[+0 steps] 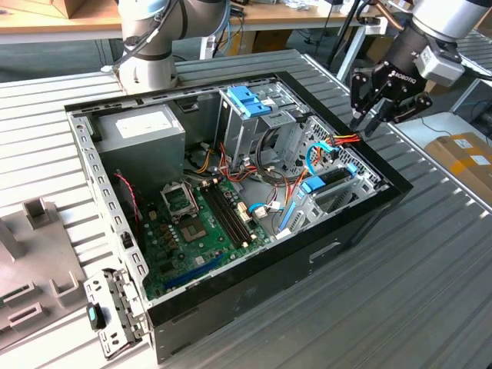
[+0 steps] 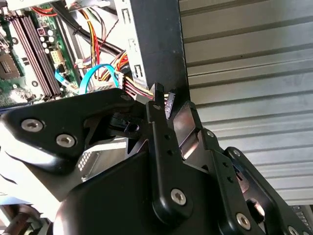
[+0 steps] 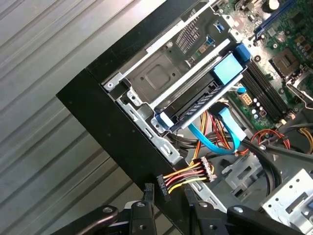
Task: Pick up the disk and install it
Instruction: 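Insert the first disk wire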
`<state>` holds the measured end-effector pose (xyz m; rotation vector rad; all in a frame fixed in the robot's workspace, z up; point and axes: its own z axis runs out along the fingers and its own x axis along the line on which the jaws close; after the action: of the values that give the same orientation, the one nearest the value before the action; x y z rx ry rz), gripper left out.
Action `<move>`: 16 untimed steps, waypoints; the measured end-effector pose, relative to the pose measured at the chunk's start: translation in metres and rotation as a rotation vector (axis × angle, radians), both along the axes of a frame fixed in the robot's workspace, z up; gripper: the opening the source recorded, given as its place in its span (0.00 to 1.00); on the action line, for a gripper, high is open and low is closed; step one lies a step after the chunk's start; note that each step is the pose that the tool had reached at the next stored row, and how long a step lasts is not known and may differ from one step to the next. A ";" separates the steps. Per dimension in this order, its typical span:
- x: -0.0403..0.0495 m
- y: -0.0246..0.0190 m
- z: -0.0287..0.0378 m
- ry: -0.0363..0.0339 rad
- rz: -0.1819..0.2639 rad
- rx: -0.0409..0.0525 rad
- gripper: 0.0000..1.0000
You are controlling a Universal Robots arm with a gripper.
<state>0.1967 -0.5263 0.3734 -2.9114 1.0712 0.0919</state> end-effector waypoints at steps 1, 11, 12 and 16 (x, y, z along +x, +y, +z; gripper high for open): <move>0.0002 -0.0001 -0.0008 0.0001 0.004 0.0002 0.36; 0.0004 -0.0053 -0.0039 0.0000 0.031 0.0033 0.36; 0.0004 -0.0053 -0.0039 0.0000 0.031 0.0033 0.36; 0.0004 -0.0055 -0.0045 -0.0376 0.031 0.0029 0.36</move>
<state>0.1971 -0.5317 0.3689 -2.9151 1.0204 0.0395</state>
